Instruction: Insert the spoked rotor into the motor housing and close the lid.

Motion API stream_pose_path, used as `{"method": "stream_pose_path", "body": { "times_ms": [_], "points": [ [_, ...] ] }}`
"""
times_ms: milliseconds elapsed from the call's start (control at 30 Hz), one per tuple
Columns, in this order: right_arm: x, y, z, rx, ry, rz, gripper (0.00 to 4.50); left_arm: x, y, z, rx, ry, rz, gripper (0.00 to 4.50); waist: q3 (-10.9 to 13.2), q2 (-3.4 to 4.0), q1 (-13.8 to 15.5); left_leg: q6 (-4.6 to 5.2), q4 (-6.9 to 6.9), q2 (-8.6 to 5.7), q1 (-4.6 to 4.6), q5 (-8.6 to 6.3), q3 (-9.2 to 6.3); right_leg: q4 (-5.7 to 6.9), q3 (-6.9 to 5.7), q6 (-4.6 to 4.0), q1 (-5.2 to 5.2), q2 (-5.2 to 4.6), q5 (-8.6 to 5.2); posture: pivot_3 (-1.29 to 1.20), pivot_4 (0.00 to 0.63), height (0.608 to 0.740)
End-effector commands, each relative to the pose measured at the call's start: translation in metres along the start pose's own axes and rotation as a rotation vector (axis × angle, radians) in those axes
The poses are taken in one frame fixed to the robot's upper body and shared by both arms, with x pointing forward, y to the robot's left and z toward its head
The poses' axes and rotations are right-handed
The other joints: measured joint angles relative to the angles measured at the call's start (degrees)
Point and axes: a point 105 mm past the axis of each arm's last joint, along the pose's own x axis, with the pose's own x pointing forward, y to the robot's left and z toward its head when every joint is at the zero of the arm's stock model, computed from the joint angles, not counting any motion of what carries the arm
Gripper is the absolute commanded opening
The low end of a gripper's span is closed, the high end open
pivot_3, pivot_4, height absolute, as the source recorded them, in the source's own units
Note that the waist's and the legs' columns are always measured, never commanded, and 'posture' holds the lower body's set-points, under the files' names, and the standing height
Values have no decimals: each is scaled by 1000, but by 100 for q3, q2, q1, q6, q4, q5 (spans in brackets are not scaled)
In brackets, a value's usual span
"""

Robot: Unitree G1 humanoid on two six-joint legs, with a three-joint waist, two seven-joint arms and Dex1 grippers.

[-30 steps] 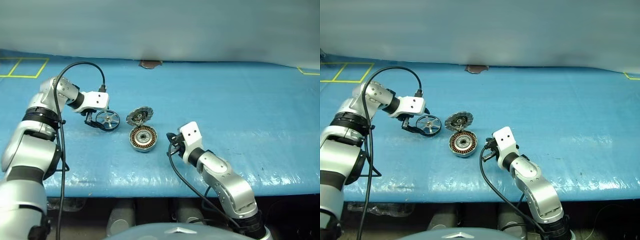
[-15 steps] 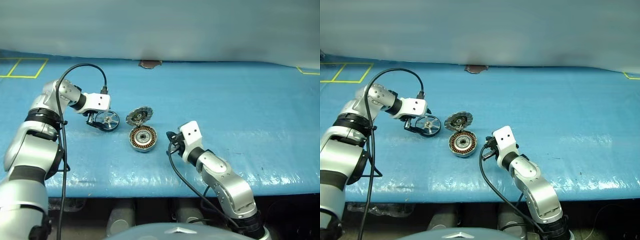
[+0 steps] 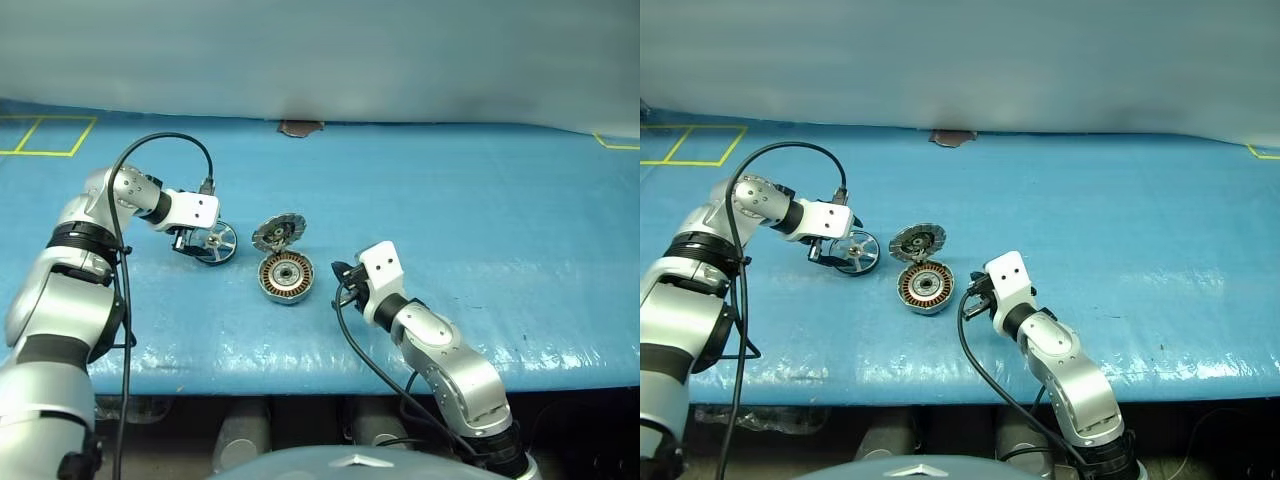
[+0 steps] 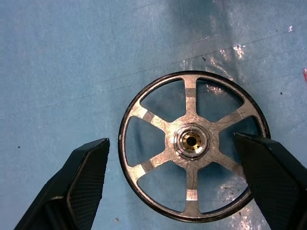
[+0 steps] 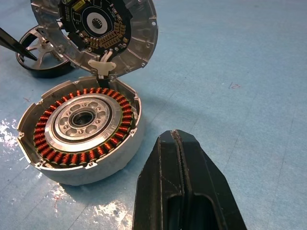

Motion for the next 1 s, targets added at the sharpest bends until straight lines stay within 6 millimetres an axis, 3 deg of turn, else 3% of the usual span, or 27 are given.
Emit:
{"method": "stream_pose_path", "body": {
  "times_ms": [33, 600, 800, 1000],
  "points": [
    [-1, 2, 8, -4, -44, 2, 0, -18, 9, -2, 8, -4, 57, 4467, 0, 0, -3, 0, 0, 0, 0, 0, 0, 0, 0, 0, 0, 0, 0, 0, 150, 740],
    [5, 5, 7, 21, -64, 1, 0, -60, 41, 44, 150, -80, 82, 4467, 0, -1, 0, 0, 5, 0, -5, 0, -2, 0, 0, 2, -1, 0, 1, 0, 150, 740],
    [6, 4, 8, 25, -73, -3, 0, -48, 36, 53, 270, -61, 27, 4467, 0, -1, -2, 0, 5, 0, -5, 0, -3, 0, 0, 1, -2, 2, 1, 0, 150, 740],
    [6, 4, 7, 37, -79, -13, 0, -35, 26, 45, 352, 10, -69, 4467, 0, -1, 1, 0, 6, 0, -5, 0, -2, 0, 0, 2, -2, 2, 1, 0, 150, 740]
  ]
}}
